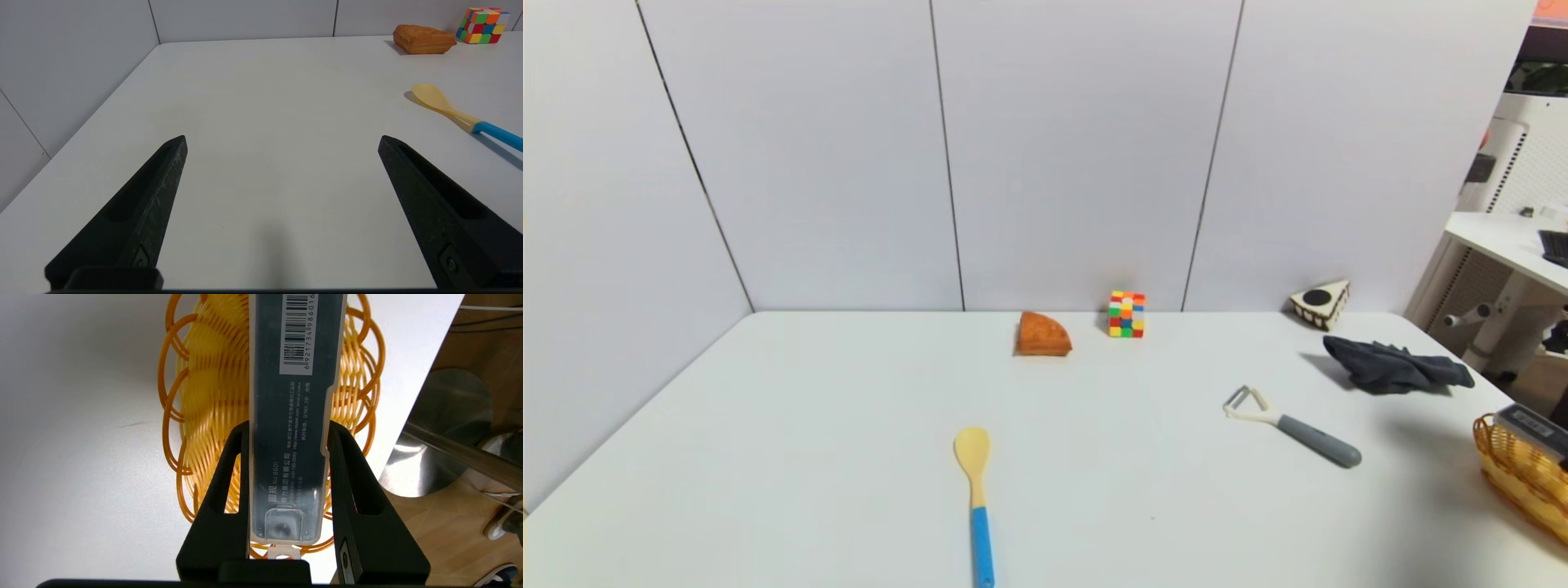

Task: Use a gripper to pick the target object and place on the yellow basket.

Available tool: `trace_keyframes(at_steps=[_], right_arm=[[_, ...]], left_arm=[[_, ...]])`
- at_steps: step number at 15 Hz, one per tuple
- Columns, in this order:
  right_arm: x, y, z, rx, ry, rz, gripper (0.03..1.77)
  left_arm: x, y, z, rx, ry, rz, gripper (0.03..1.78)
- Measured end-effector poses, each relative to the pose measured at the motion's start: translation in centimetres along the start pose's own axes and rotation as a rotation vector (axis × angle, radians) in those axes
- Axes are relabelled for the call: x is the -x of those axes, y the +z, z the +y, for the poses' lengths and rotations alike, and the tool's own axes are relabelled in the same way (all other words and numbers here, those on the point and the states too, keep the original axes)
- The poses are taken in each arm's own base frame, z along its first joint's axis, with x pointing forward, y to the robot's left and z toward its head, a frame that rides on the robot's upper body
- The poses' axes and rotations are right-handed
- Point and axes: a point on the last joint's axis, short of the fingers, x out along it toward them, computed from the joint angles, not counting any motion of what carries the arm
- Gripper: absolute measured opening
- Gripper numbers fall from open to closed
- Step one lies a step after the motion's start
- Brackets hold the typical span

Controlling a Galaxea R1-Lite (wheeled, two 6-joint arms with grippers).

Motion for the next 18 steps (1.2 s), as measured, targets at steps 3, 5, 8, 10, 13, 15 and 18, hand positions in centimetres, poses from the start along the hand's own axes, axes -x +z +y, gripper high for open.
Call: trace_keyframes(at_steps=[3, 5, 8, 10, 13, 15, 18], right_arm=[[0.0, -0.4, 0.3, -0.005, 0.005, 0.006, 0.95], [0.1, -0.4, 0.3, -0.005, 0.002, 0.006, 1.13], [1.1, -0.2, 0.3, -0.013, -0.031, -0.023, 1.32], [2.8, 0.5, 1.1, -0.018, -0.066, -0.07, 1.4], [6.2, 1.9, 4.8, -0.097, -0.082, -0.195, 1.5], [8.3, 1.6, 7.7, -0.172, -0.076, -0.294, 1.55], [8.9, -1.5, 11.8, -0.268, -0.056, -0.424, 1.6]], left_arm=[[0.0, 0.0, 0.0, 0.0, 0.0, 0.0, 1.69], [0.0, 0.0, 0.0, 0.0, 0.0, 0.0, 1.69], [0.0, 0.0, 0.0, 0.0, 0.0, 0.0, 1.69], [0.0, 0.0, 0.0, 0.0, 0.0, 0.0, 1.69], [0.0, 0.0, 0.0, 0.001, 0.0, 0.0, 1.69], [0.0, 0.0, 0.0, 0.001, 0.0, 0.0, 1.69], [0.0, 0.0, 0.0, 0.0, 0.0, 0.0, 1.69]])
